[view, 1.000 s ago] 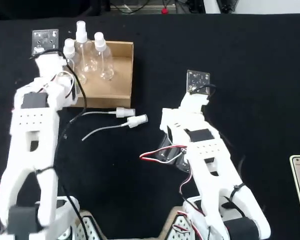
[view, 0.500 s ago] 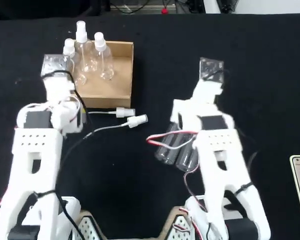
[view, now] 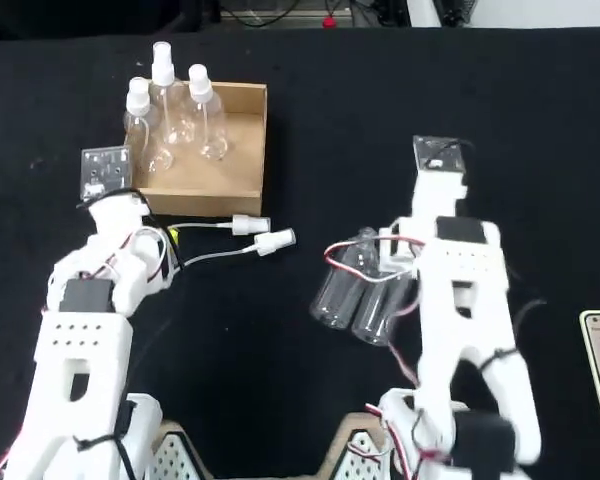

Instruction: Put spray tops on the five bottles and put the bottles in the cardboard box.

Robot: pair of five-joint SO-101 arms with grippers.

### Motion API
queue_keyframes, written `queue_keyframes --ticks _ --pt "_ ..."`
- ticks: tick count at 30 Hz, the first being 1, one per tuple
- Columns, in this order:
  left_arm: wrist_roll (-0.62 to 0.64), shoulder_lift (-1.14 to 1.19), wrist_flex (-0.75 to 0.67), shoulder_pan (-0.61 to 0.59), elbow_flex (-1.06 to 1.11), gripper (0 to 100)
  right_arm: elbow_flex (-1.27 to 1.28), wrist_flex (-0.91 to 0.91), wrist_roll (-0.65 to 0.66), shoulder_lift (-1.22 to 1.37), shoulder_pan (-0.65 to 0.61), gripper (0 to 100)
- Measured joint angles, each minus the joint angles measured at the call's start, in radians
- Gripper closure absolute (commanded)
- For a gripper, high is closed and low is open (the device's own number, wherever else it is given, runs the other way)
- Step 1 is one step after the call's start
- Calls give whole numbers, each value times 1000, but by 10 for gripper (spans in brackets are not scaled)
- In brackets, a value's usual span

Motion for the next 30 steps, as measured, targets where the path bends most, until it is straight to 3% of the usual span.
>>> queue_keyframes --ticks 10,30 --pt "6 -43 -3 0 23 848 -301 75 -164 288 -118 880" --pt "6 -43 -3 0 23 848 -374 221 -178 341 -331 881"
